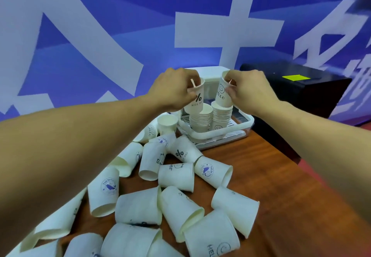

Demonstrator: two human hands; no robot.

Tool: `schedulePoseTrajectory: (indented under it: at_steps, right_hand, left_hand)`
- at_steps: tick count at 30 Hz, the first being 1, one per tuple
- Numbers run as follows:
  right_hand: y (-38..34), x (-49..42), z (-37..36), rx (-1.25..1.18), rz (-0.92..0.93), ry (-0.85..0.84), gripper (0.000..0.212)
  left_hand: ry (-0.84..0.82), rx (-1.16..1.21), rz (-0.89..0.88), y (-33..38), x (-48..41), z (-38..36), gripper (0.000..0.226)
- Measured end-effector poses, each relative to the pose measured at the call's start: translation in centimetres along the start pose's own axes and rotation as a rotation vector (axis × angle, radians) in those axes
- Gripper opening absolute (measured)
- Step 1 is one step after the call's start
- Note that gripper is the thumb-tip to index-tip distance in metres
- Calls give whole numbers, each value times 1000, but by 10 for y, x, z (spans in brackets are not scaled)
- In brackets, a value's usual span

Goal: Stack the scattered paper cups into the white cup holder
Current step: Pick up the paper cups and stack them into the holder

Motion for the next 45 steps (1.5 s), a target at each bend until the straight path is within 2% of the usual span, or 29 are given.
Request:
schedulePoseTrajectory:
  at_steps: [8,18,22,28,32,36,40,45]
  right_hand:
    - [19,-13,-43,-7,-48,-1,24]
    - [25,-23,-59,-58,-104,35,25]
    - [25,-14,-68,-50,-96,7,23]
    - [22,-1,-93,-40,-51,-153,24]
    - [20,4,-98,38,-40,-128,25]
    - [20,7,-104,66,-80,-157,20]
    - [23,12,-103,92,-137,-114,15]
    - [23,14,-109,145,-151,-77,15]
  left_hand:
    - [4,43,-27,-24,-20,-33,17]
    - [61,111,-51,-23,-33,-39,14]
    - [47,85,-52,-23,-30,-50,15]
    - [14,52,-48,-21,-24,-67,14]
    - [-7,-95,-22,-26,-21,-75,24]
    - [-65,-117,21,-35,-18,-86,31]
    - [-22,-248,44,-32,-9,-88,35]
    - [-96,-151,73,-36,-8,-109,38]
Point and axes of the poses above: each hand's wrist, its own x-axis away from the middle knuckle, its own z-axis out of the back of the hand, y = z × x, the point moved 8 cm from there along -x, towards the middle knuckle, and after that the axes turned 11 degrees about -z, right-handed, at the moved point
